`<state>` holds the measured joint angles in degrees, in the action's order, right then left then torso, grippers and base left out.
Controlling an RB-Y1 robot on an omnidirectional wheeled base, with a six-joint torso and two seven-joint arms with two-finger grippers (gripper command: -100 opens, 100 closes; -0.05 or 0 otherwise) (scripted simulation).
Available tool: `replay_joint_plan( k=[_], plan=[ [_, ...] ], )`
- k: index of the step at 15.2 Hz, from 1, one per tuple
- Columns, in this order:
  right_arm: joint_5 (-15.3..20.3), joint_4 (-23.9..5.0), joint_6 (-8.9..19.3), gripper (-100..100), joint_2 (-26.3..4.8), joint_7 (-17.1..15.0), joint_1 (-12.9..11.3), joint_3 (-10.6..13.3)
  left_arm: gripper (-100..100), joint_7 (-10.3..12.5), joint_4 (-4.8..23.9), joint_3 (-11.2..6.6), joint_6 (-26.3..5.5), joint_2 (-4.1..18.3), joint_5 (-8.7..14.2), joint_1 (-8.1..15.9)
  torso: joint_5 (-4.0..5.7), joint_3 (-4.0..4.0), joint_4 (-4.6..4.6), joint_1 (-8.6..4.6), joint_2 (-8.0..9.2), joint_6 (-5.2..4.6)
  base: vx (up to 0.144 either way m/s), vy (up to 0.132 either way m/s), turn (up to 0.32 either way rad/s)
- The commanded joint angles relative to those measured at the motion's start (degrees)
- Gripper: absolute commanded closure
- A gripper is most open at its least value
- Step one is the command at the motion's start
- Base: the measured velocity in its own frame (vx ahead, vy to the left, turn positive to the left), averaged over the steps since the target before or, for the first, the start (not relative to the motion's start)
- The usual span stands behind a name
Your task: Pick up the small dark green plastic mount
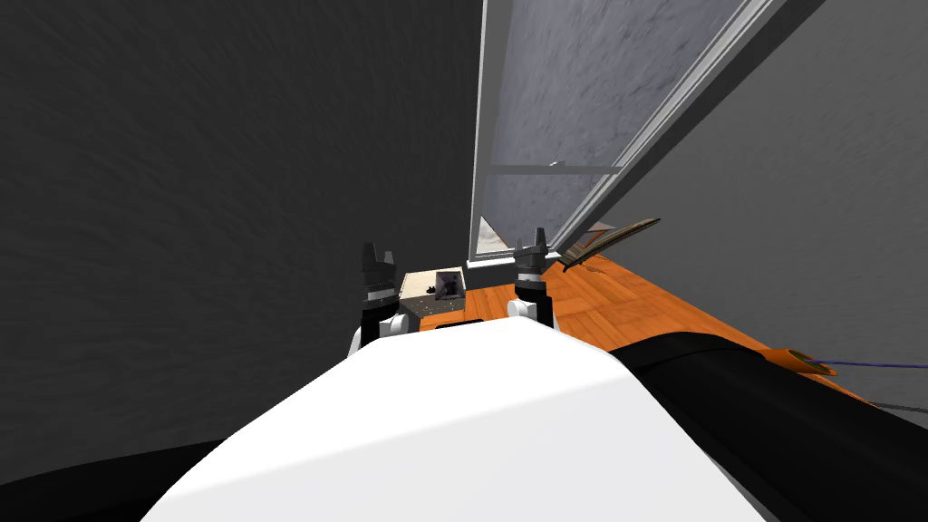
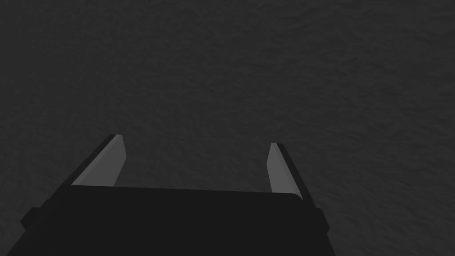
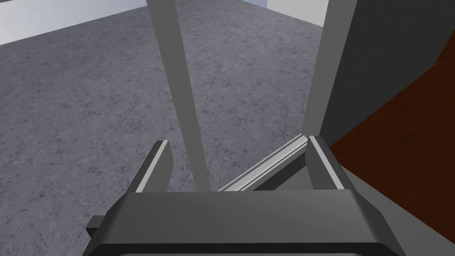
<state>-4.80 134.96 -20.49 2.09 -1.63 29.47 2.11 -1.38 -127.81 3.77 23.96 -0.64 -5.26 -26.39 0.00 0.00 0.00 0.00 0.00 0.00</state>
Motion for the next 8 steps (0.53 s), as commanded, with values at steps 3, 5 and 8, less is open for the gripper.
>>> replay_joint_plan(
  k=[3, 5, 8],
  plan=[
    [0.0, 0.0, 0.0, 0, 0.0, 0.0, 0.0, 0.0, -100, 0.2, 1.8, -0.03, -2.1, 4.9, 0.4, 1.1, -0.01, -0.01, -0.01, 0.03, -0.03, 0.0, 0.007, 0.0, -0.004],
    [0.0, 0.0, 0.0, 0, 0.0, 0.0, 0.0, 0.0, -100, 0.3, 2.7, -0.05, -3.1, 6.4, 0.6, 1.6, -0.01, -0.03, -0.01, 0.04, -0.05, 0.0, 0.015, 0.003, -0.002],
    [0.0, 0.0, 0.0, 0, 0.0, 0.0, 0.0, 0.0, -100, 0.6, 5.0, -0.09, -5.7, 8.8, 1.0, 2.9, -0.01, -0.06, -0.03, 0.04, -0.11, -0.01, 0.023, 0.004, -0.007]
  ],
)
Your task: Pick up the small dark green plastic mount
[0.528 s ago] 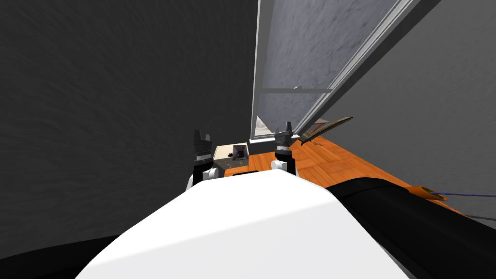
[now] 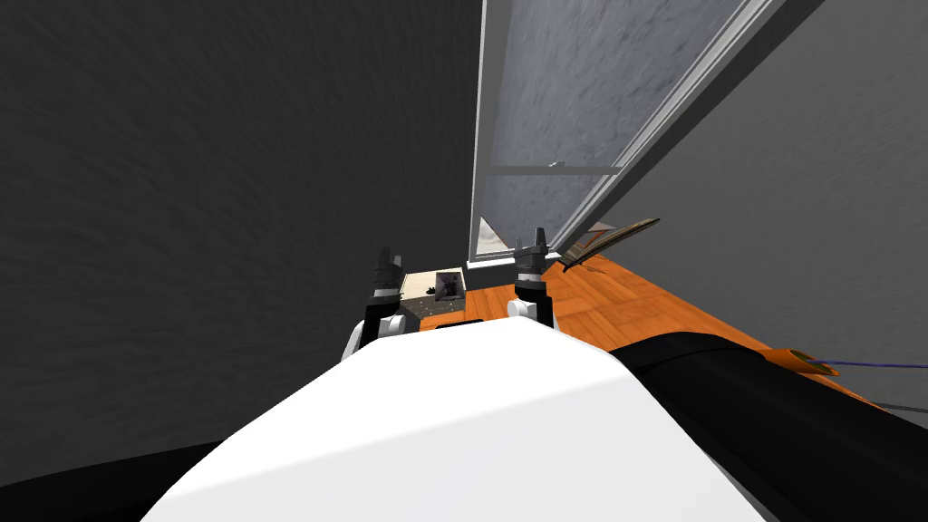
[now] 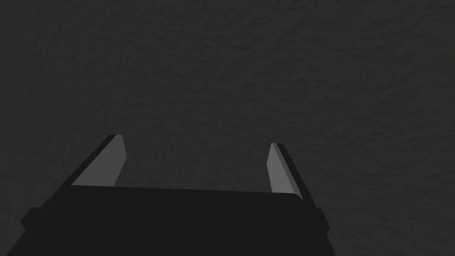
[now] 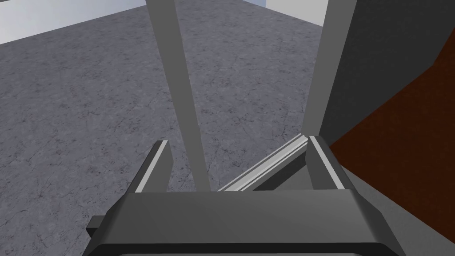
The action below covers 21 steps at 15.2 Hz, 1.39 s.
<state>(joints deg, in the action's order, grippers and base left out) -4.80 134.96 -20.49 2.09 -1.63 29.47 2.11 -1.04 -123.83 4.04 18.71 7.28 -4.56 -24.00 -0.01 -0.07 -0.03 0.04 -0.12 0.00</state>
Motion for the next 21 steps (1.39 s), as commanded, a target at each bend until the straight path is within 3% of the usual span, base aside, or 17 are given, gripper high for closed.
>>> replay_joint_plan(
  k=[1, 9, 10, 11, 19, 20, 21],
  plan=[
    [0.0, 0.0, 0.0, 0, 0.0, 0.0, 0.0, 0.0, -100, 0.5, 2.4, -0.38, -2.0, 1.9, 0.6, 1.3, 0.0, 0.0, 0.0, 0.0, 0.0, 0.0, 0.022, 0.004, -0.006],
    [0.0, 0.0, 0.0, 0, 0.0, 0.0, 0.0, 0.0, -100, 1.3, 9.1, -0.5, -9.5, 4.9, 1.9, 5.0, 0.0, 0.0, 0.0, 0.01, 0.0, 0.0, 0.023, 0.006, -0.006],
    [0.0, 0.0, 0.0, 0, 0.0, 0.0, 0.0, 0.0, -100, 1.5, 11.0, -0.53, -11.4, 5.3, 2.3, 6.1, 0.0, 0.0, 0.0, 0.0, 0.0, 0.0, 0.022, 0.007, -0.007],
    [0.0, 0.0, 0.0, 0, 0.0, 0.0, 0.0, 0.0, -100, 1.5, 11.0, -0.53, -11.7, 5.3, 2.3, 6.1, 0.0, 0.0, 0.0, 0.0, 0.0, 0.0, 0.025, 0.006, -0.007],
    [0.0, 0.0, 0.0, 0, 0.0, 0.0, 0.0, 0.0, -100, 2.5, 19.5, -0.67, -21.2, 6.5, 3.9, 10.8, 0.0, -0.02, -0.01, 0.01, -0.03, 0.0, 0.026, 0.007, -0.008],
    [0.0, 0.0, 0.0, 0, 0.0, 0.0, 0.0, 0.0, -100, 2.8, 21.8, -0.7, -22.6, 6.6, 4.4, 12.1, 0.0, -0.02, -0.01, 0.01, -0.03, 0.0, 0.026, 0.008, -0.009],
    [0.0, 0.0, 0.0, 0, 0.0, 0.0, 0.0, 0.0, -100, 2.8, 21.8, -0.7, -23.8, 6.6, 4.4, 12.1, 0.0, -0.02, -0.01, 0.01, -0.03, 0.0, 0.028, 0.007, -0.011]
  ],
)
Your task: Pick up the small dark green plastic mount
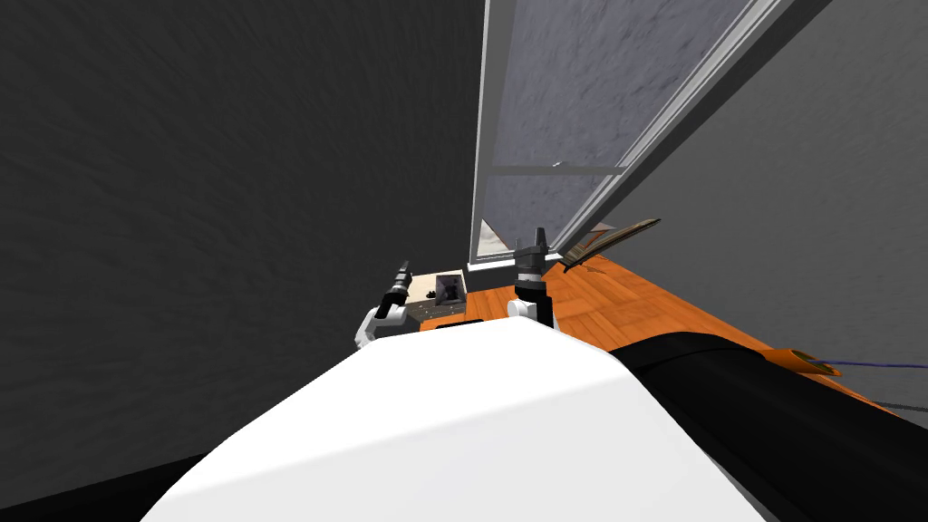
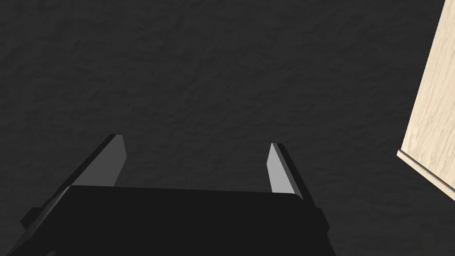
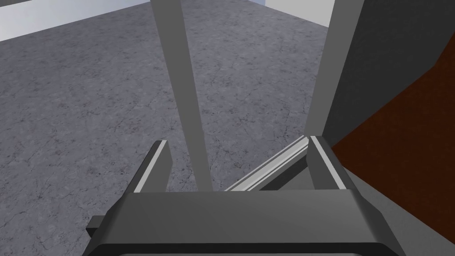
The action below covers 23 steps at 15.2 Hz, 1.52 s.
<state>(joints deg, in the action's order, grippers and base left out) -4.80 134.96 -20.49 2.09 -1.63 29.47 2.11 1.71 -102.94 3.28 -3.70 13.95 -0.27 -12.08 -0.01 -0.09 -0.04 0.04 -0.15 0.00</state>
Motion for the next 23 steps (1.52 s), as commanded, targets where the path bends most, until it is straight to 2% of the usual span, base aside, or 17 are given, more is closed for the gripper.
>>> replay_joint_plan(
  k=[1, 3, 4, 5, 6, 8, 9, 11, 13, 14, 15, 16, 18, 19, 20, 21, 23],
  plan=[
    [0.0, 0.0, 0.0, 0, 0.0, 0.0, 0.0, 0.0, -100, 0.3, 2.9, 0.03, -2.9, -0.1, 0.5, 1.4, 0.0, 0.0, 0.0, 0.0, 0.0, 0.0, 0.031, 0.012, -0.005],
    [0.0, 0.0, 0.0, 0, 0.0, 0.0, 0.0, 0.0, -100, 0.3, 3.2, 0.03, -4.0, -0.1, 0.5, 1.4, 0.0, 0.0, 0.0, 0.01, -0.01, 0.0, 0.023, 0.009, -0.006],
    [0.0, 0.0, 0.0, 0, 0.0, 0.0, 0.0, 0.0, -100, 0.6, 5.5, -0.01, -5.8, -0.1, 1.0, 2.7, 0.0, 0.01, 0.01, 0.0, 0.02, 0.0, 0.02, 0.007, -0.004],
    [0.0, 0.0, 0.0, 0, 0.0, 0.0, 0.0, 0.0, -100, 0.6, 5.5, -0.01, -6.6, -0.1, 1.0, 2.7, 0.0, 0.02, 0.01, 0.0, 0.03, 0.0, 0.021, 0.007, -0.009],
    [0.0, 0.0, 0.0, 0, 0.0, 0.0, 0.0, 0.0, -100, 0.9, 7.3, -0.05, -8.2, -0.2, 1.4, 4.0, 0.0, 0.02, 0.01, -0.01, 0.03, 0.0, 0.026, 0.008, -0.011],
    [0.0, 0.0, 0.0, 0, 0.0, 0.0, 0.0, 0.0, -100, 0.9, 7.9, -0.05, -9.2, -0.2, 1.4, 4.0, 0.0, 0.01, 0.0, -0.01, 0.02, -0.01, 0.022, 0.007, -0.006],
    [0.0, 0.0, 0.0, 0, 0.0, 0.0, 0.0, 0.0, -100, 1.1, 10.0, -0.08, -11.2, -0.4, 1.9, 5.3, 0.0, 0.02, 0.01, -0.02, 0.03, 0.0, 0.019, 0.004, -0.007],
    [0.0, 0.0, 0.0, 0, 0.0, 0.0, 0.0, 0.0, -100, 1.4, 12.3, -0.11, -13.2, -0.6, 2.4, 6.6, 0.0, 0.02, 0.01, -0.02, 0.03, -0.01, 0.024, 0.008, -0.009],
    [0.0, 0.0, 0.0, 0, 0.0, 0.0, 0.0, 0.0, -100, 1.4, 12.6, -0.11, -14.5, -0.6, 2.4, 6.6, 0.0, 0.0, 0.0, 0.0, 0.01, 0.0, 0.026, 0.009, -0.008],
    [0.0, 0.0, 0.0, 0, 0.0, 0.0, 0.0, 0.0, -100, 1.7, 14.6, -0.15, -16.9, -0.8, 2.8, 7.9, 0.0, 0.01, 0.01, -0.01, 0.02, 0.0, 0.021, 0.008, -0.002],
    [0.0, 0.0, 0.0, 0, 0.0, 0.0, 0.0, 0.0, -100, 1.7, 15.0, -0.15, -17.1, -0.8, 2.8, 7.9, 0.0, 0.01, 0.01, -0.01, 0.02, -0.01, 0.022, 0.005, -0.01],
    [0.0, 0.0, 0.0, 0, 0.0, 0.0, 0.0, 0.0, -100, 2.0, 17.2, -0.18, -18.7, -1.1, 3.3, 9.2, 0.0, 0.01, 0.01, -0.01, 0.03, 0.0, 0.028, 0.004, -0.011],
    [0.0, 0.0, 0.0, 0, 0.0, 0.0, 0.0, 0.0, -100, 2.0, 17.3, -0.18, -19.7, -1.1, 3.3, 9.2, 0.0, 0.0, 0.0, -0.02, 0.01, -0.01, 0.024, 0.006, -0.008],
    [0.0, 0.0, 0.0, 0, 0.0, 0.0, 0.0, 0.0, -100, 2.3, 19.6, -0.21, -21.9, -1.4, 3.7, 10.5, 0.01, 0.02, 0.01, -0.02, 0.03, 0.0, 0.021, 0.006, -0.007],
    [0.0, 0.0, 0.0, 0, 0.0, 0.0, 0.0, 0.0, -100, 2.3, 19.6, -0.21, -22.3, -1.4, 3.7, 10.5, 0.0, 0.02, 0.01, -0.02, 0.03, -0.01, 0.023, 0.007, -0.01],
    [0.0, 0.0, 0.0, 0, 0.0, 0.0, 0.0, 0.0, -100, 2.5, 21.9, -0.24, -23.8, -1.8, 4.1, 11.8, 0.01, 0.02, 0.01, -0.02, 0.03, 0.0, 0.026, 0.012, -0.009],
    [0.0, 0.0, 0.0, 0, 0.0, 0.0, 0.0, 0.0, -100, 2.5, 21.9, -0.24, -24.9, -1.8, 4.1, 11.8, 0.0, 0.01, 0.0, 0.0, 0.01, 0.0, 0.022, 0.009, -0.008]
  ],
)
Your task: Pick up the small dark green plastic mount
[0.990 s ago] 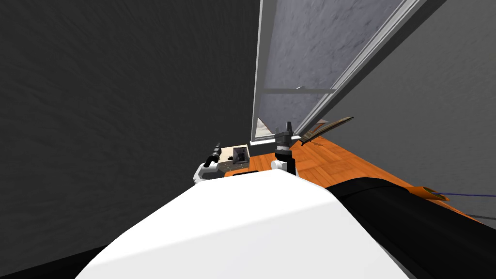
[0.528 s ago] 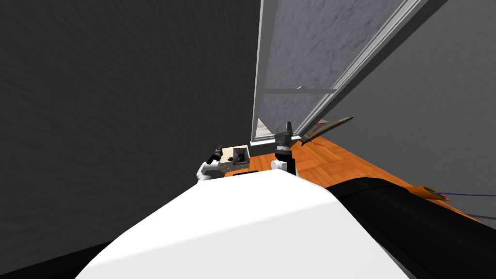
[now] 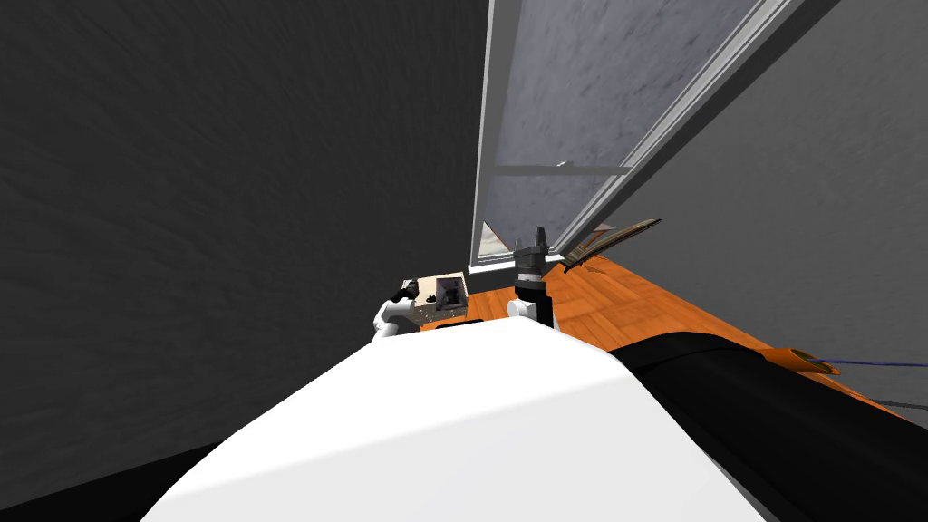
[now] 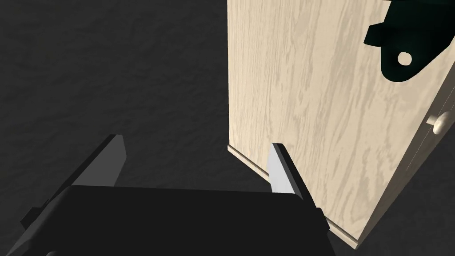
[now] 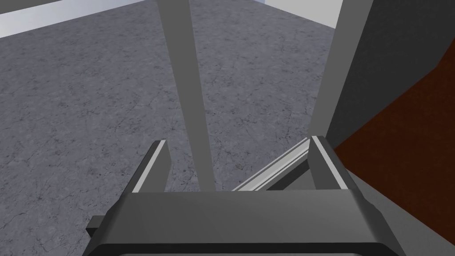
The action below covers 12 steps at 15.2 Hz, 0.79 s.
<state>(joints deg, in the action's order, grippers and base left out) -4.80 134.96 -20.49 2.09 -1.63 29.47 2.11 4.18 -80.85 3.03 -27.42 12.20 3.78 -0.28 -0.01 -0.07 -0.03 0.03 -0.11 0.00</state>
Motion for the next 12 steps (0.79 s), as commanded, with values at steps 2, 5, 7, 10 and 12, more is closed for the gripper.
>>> replay_joint_plan(
  k=[2, 5, 7, 10, 12],
  plan=[
    [0.0, 0.0, 0.0, 0, 0.0, 0.0, 0.0, 0.0, -100, 0.3, 2.0, -0.02, -3.6, -0.4, 0.5, 1.2, 0.0, 0.01, 0.0, -0.01, 0.01, -0.01, 0.02, 0.005, -0.007],
    [0.0, 0.0, 0.0, 0, 0.0, 0.0, 0.0, 0.0, -100, 0.8, 6.3, -0.08, -7.5, -1.2, 1.3, 3.6, 0.0, -0.01, 0.0, -0.01, -0.01, -0.01, 0.026, 0.007, -0.012],
    [0.0, 0.0, 0.0, 0, 0.0, 0.0, 0.0, 0.0, -100, 0.8, 6.3, -0.08, -8.4, -1.2, 1.3, 3.6, 0.0, -0.01, -0.01, -0.01, -0.02, 0.0, 0.025, 0.007, -0.006],
    [0.0, 0.0, 0.0, 0, 0.0, 0.0, 0.0, 0.0, -100, 1.3, 10.2, -0.12, -12.4, -2.1, 2.1, 5.8, 0.0, 0.0, 0.0, -0.02, 0.0, 0.0, 0.022, 0.004, -0.009],
    [0.0, 0.0, 0.0, 0, 0.0, 0.0, 0.0, 0.0, -100, 1.5, 12.0, -0.14, -14.6, -2.5, 2.4, 6.8, 0.01, 0.0, 0.0, -0.02, 0.0, 0.0, 0.022, 0.006, -0.01]
  ],
)
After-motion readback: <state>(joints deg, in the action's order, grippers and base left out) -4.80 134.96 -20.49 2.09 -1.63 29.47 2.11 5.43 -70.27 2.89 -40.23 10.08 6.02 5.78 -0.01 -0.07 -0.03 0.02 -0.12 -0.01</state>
